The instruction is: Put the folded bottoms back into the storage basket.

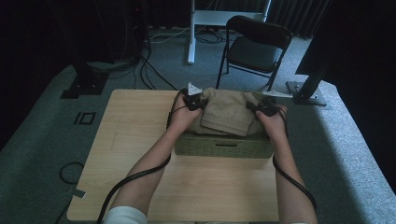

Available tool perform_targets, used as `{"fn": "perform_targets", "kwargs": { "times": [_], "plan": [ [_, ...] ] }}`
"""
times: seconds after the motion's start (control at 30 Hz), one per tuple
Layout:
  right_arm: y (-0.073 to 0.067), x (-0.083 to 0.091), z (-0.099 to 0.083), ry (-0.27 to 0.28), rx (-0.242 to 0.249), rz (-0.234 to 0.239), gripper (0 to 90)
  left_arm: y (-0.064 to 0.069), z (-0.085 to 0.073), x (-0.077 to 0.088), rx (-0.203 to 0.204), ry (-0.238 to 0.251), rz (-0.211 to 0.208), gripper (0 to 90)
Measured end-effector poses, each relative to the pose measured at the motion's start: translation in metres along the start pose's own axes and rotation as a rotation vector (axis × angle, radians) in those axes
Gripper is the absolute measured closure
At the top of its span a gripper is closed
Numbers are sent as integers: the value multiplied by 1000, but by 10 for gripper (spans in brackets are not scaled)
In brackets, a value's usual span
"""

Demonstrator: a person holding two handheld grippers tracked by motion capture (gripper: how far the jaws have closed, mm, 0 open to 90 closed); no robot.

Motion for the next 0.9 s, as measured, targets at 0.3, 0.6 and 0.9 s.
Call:
{"fn": "perform_targets", "kwargs": {
  "times": [0.3, 0.6, 0.9],
  "plan": [
    [8, -36, -24, -87, 42, -74, 809, -9, -26, -25, 62, -65, 6, 832],
    [9, -58, -37, -161, 44, -117, 803, -19, -41, -38, 127, -101, 14, 828],
    [12, -71, -49, -221, 35, -125, 795, -22, -51, -49, 161, -149, 40, 815]
  ]
}}
Point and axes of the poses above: each handheld gripper's, and its own axes: x roughly backward along the jaws, z roughly out of its top, y roughly to its right, the point moved 8 cm from there along -x, roughly forward along the jaws, and after that the axes turned 12 degrees about -z, right-handed, at the moved point
